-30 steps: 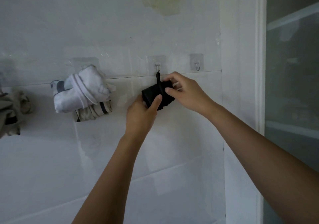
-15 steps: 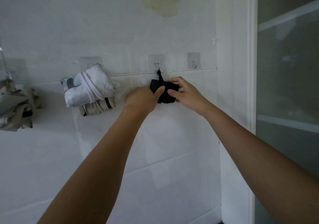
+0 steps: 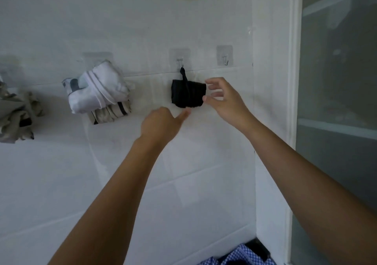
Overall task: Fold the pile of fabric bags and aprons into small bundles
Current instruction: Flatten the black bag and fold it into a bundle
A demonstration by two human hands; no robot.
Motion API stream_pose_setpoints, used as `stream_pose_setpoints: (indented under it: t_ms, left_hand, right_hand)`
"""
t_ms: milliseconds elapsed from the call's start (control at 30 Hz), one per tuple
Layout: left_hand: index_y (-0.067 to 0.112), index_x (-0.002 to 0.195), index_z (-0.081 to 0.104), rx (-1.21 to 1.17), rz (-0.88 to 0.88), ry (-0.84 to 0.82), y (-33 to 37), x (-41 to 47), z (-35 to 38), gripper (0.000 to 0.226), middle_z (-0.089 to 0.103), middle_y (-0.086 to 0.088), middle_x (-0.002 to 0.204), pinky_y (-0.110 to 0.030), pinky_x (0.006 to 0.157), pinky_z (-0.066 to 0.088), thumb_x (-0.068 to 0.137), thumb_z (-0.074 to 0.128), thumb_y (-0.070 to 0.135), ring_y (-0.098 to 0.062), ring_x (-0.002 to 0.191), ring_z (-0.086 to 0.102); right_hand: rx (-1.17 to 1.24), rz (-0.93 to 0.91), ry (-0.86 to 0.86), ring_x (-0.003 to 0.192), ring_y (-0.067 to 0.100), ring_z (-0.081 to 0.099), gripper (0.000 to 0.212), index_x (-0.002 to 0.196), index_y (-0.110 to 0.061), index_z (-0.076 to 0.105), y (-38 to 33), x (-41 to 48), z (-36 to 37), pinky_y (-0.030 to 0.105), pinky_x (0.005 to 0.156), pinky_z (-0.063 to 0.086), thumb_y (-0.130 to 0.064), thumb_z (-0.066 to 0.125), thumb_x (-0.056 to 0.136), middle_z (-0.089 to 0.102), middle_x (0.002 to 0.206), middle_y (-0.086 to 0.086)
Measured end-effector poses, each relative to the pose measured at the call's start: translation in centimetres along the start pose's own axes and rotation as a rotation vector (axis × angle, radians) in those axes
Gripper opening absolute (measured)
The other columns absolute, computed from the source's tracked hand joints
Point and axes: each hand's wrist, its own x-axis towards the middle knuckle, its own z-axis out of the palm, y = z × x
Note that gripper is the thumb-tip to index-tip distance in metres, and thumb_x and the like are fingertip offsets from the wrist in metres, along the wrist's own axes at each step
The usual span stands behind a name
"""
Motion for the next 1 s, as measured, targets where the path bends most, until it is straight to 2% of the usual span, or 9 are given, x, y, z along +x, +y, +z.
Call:
stream_pose_setpoints:
  t_ms: [167,333,467,500,567,667,733,867,1000]
  left_hand:
    - [0.018,0.088,0.051,-0.117,0.046,-0.264,-3.9,-8.4,6.4,0.026,0.054,0.006,0.085,-0.025,0.064,0.036,0.086,0.066,0.039,-0.012,0.077,0.050]
    - [0.017,0.083,0.052,-0.135,-0.128,-0.519,-9.3,-17.0,14.8,0.019,0.054,0.002,0.089,-0.022,0.068,0.032,0.088,0.065,0.031,-0.013,0.082,0.048]
    - [0.020,0.079,0.047,-0.100,-0.264,-0.808,-13.1,-23.7,21.1,0.023,0.058,-0.005,0.098,-0.028,0.074,0.042,0.084,0.068,0.028,-0.020,0.090,0.054]
    - [0.019,0.086,0.050,-0.084,-0.267,-0.869,-13.8,-25.1,22.4,0.023,0.059,-0.007,0.108,-0.029,0.081,0.045,0.083,0.070,0.029,-0.022,0.098,0.056]
    - [0.019,0.113,0.054,-0.062,-0.298,-0.988,-15.3,-28.0,24.9,0.042,0.053,-0.008,0.129,-0.036,0.097,0.044,0.079,0.074,0.035,-0.024,0.116,0.051]
    - [0.024,0.147,0.029,-0.025,-0.341,-1.160,-17.4,-31.9,27.5,0.087,0.022,-0.008,0.155,-0.056,0.111,0.026,0.077,0.072,0.052,-0.032,0.142,0.023]
    - [0.027,0.153,0.009,0.012,-0.325,-1.269,-18.2,-33.7,28.3,0.094,-0.004,-0.009,0.160,-0.063,0.113,0.014,0.082,0.062,0.058,-0.036,0.146,-0.003]
    - [0.030,0.153,-0.004,0.070,-0.256,-1.366,-18.9,-34.8,29.0,0.092,-0.021,-0.007,0.158,-0.069,0.110,0.006,0.087,0.051,0.063,-0.037,0.145,-0.014]
    - [0.030,0.152,-0.003,-0.015,-0.279,-1.428,-19.4,-34.0,29.2,0.087,-0.023,-0.007,0.157,-0.067,0.111,0.008,0.089,0.049,0.061,-0.038,0.144,-0.016]
  right_hand:
    - [-0.253,-0.124,-0.150,0.101,0.014,0.051,0.020,0.092,-0.017,0.048,4.7,-7.7,-0.4,0.024,0.084,0.045,-0.004,0.060,0.083,0.047,0.109,0.000]
    - [-0.375,0.116,-0.496,0.093,0.013,0.047,0.025,0.080,-0.023,0.044,12.6,-18.3,1.0,0.026,0.083,0.040,-0.003,0.060,0.079,0.044,0.099,-0.004]
    - [-0.411,0.476,-0.780,0.102,0.022,0.048,0.026,0.093,-0.028,0.043,18.9,-26.7,3.7,0.033,0.085,0.041,-0.012,0.062,0.085,0.041,0.110,0.000]
    - [-0.423,0.575,-0.829,0.108,0.024,0.049,0.028,0.105,-0.025,0.045,20.0,-28.2,4.4,0.033,0.088,0.042,-0.017,0.065,0.087,0.042,0.119,0.003]
    - [-0.437,0.790,-0.910,0.123,0.027,0.045,0.058,0.133,-0.014,0.039,22.4,-31.5,6.1,0.034,0.097,0.042,-0.026,0.070,0.085,0.037,0.139,0.010]
    - [-0.377,0.985,-0.895,0.135,0.034,0.035,0.096,0.149,-0.021,0.019,24.6,-35.7,8.3,0.044,0.107,0.038,-0.048,0.074,0.076,0.023,0.154,0.016]
    - [-0.357,1.049,-0.843,0.139,0.038,0.028,0.108,0.151,-0.028,0.011,25.4,-37.5,9.6,0.051,0.108,0.034,-0.069,0.066,0.068,0.017,0.156,0.018]
    - [-0.525,1.049,-0.792,0.142,0.039,0.015,0.089,0.151,-0.026,0.013,26.6,-39.2,11.6,0.051,0.112,0.022,-0.059,0.060,0.083,0.014,0.156,0.020]
    - [-0.632,1.098,-0.637,0.133,0.044,0.029,0.064,0.141,-0.025,0.030,27.7,-40.1,12.4,0.055,0.105,0.032,-0.044,0.062,0.088,0.025,0.149,0.018]
